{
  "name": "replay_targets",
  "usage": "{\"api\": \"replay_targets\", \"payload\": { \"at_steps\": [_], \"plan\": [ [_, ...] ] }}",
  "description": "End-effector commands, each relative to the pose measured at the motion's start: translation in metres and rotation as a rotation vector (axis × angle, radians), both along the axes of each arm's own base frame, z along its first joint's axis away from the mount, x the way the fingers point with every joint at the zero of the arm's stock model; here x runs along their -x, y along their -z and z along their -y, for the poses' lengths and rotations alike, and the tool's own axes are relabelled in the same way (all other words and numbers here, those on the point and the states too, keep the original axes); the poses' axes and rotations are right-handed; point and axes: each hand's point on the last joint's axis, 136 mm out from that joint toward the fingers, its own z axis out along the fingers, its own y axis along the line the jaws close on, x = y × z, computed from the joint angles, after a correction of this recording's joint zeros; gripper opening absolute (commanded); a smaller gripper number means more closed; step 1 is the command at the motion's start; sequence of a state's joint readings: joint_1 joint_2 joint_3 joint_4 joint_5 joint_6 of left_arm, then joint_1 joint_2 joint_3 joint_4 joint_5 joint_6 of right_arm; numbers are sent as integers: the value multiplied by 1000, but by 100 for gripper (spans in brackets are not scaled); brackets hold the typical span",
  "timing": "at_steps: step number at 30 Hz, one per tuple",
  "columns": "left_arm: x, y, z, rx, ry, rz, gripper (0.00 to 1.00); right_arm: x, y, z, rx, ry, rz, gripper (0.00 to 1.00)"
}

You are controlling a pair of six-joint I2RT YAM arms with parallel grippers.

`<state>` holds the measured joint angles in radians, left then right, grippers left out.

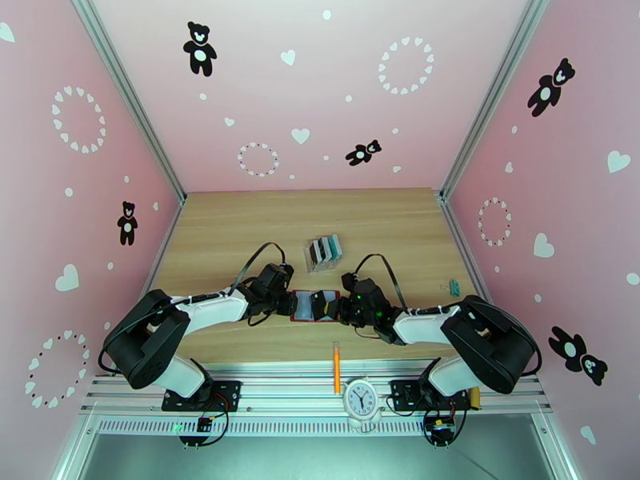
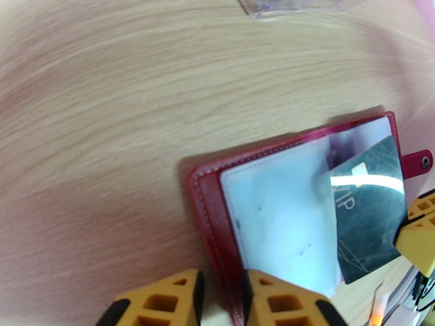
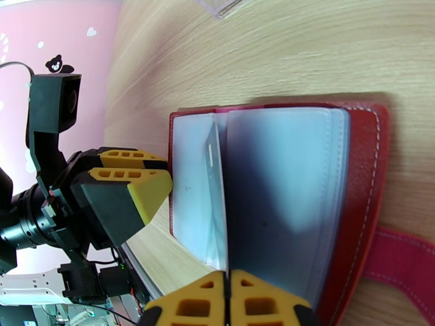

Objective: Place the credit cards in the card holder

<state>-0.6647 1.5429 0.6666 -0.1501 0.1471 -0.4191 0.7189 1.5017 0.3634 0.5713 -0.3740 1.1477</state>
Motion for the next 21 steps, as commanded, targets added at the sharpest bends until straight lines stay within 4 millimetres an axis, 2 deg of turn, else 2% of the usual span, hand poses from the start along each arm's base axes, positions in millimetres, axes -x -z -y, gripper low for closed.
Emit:
{"api": "replay_targets", "payload": {
  "at_steps": [1, 8, 21],
  "plan": [
    [4, 6, -2, -33, 14, -18, 23, -4, 2, -3, 6, 9, -3, 12],
    [5, 6, -1, -32, 17, -22, 15, -10, 2, -9, -4, 7, -4, 14],
    [6, 6, 0, -26, 21, -27, 13, -12, 6, -15, -4, -6, -22, 14]
  ]
}}
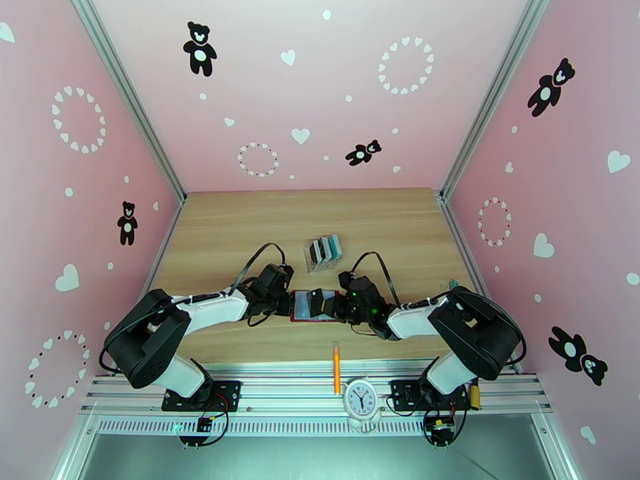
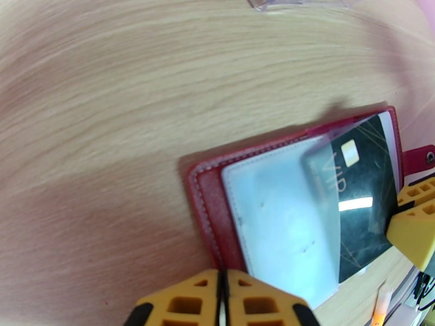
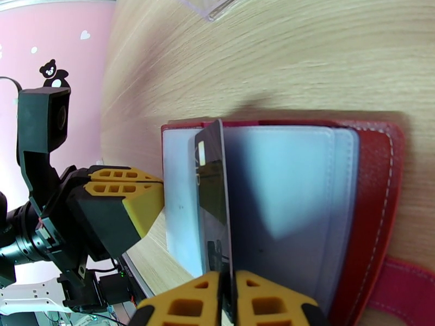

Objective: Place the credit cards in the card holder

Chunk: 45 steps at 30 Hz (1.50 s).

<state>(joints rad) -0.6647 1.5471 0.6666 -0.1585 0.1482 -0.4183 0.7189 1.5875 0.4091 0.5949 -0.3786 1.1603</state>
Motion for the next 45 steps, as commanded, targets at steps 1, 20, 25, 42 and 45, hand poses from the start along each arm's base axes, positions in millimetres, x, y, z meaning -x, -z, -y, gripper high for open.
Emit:
{"api": "replay_targets", "payload": {
  "at_steps": [1, 20, 25, 42, 45],
  "plan": [
    [4, 4, 1, -19, 20, -17, 13, -2, -1, -6, 1, -14, -1, 15],
    [4, 3, 1, -23, 20, -17, 12, 6, -9, 6, 336, -137, 45, 36],
    [4, 2, 2, -13, 24, -19, 9, -3, -28, 27, 483, -120, 91, 39],
    [7, -6, 10, 47, 37, -20, 8, -9, -10, -6, 616, -164, 65, 42],
    [8, -7, 11, 54, 39, -16, 8, -9, -8, -7, 623, -166, 56, 42]
  ]
}}
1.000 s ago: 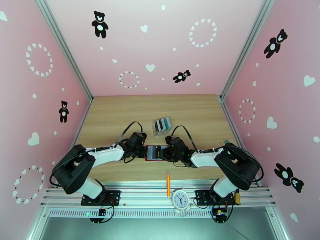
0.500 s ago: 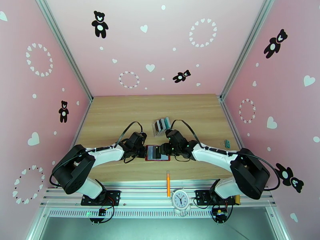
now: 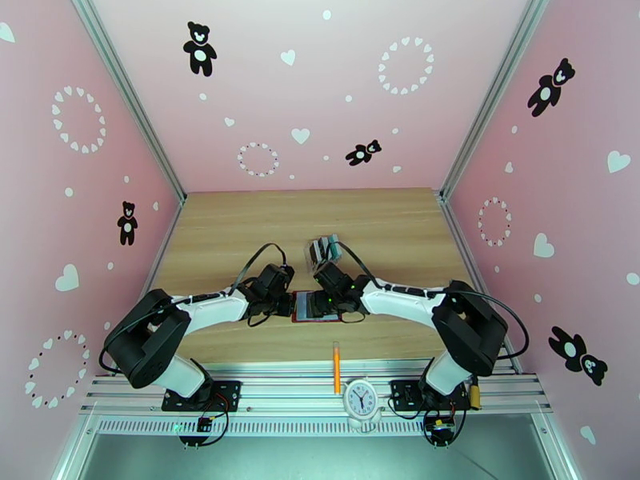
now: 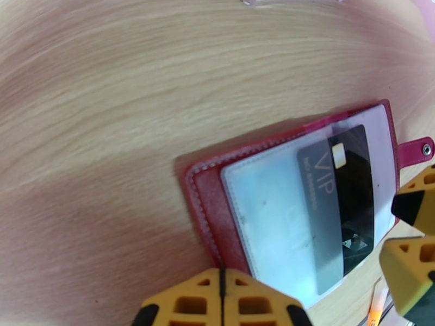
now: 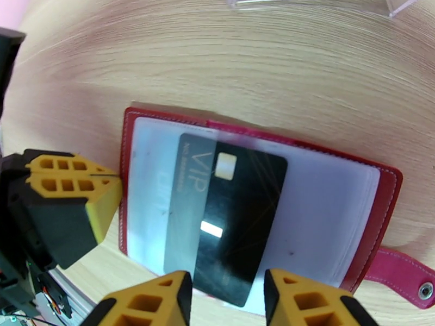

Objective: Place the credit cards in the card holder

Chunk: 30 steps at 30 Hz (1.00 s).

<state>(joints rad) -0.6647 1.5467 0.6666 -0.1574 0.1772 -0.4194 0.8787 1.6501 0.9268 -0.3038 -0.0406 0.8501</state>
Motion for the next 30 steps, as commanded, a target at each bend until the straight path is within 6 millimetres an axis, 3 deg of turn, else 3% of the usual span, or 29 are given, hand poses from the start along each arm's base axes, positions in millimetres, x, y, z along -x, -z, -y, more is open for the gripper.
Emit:
{"api": "replay_targets", "payload": {
  "at_steps": [1, 15, 30],
  "plan": [
    [5, -6, 7, 36, 24, -3, 8, -3, 2, 3, 47, 15, -6, 42],
    [7, -8, 7, 42, 27, -2, 8, -8, 13, -6, 59, 7, -27, 42],
    [5, -10, 5, 34, 21, 3, 8, -6, 4, -29, 35, -34, -15, 43]
  ]
}}
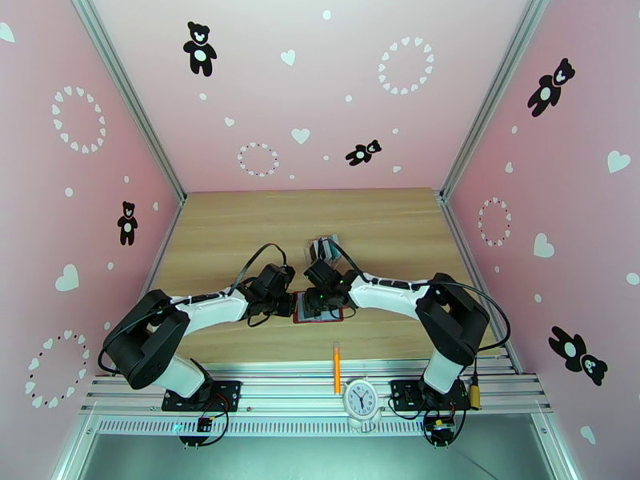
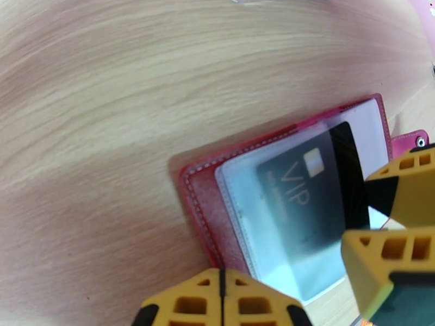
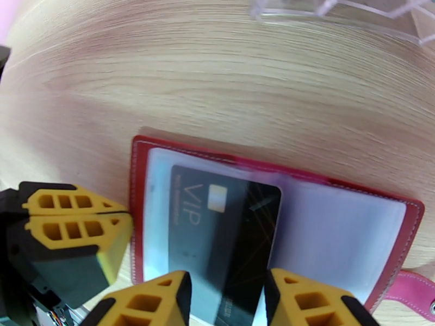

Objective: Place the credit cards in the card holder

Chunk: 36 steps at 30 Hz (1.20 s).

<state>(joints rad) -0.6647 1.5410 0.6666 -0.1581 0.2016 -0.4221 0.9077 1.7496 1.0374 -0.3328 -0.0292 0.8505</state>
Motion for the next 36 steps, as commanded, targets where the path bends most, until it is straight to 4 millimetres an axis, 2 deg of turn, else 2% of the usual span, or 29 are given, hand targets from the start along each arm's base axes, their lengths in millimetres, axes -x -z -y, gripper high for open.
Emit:
{"api": "replay_targets", "payload": {
  "at_steps": [1, 20, 27, 32, 36],
  "plan": [
    [3, -7, 2, 13, 12, 14, 8, 2, 2, -6, 13, -13, -14, 42],
    [0, -1, -3, -27, -4, 10, 9, 6, 4, -23, -26, -32, -24, 43],
    [-1, 3, -6, -51, -14, 7, 10, 3, -3, -10, 9, -10, 16, 43],
    [-1, 5, -7, -60, -14, 1, 10, 3, 4, -7, 32, -7, 6, 43],
    [-1, 6, -8, -66, -18, 0, 10, 2, 8, -12, 20, -12, -3, 43]
  ]
}}
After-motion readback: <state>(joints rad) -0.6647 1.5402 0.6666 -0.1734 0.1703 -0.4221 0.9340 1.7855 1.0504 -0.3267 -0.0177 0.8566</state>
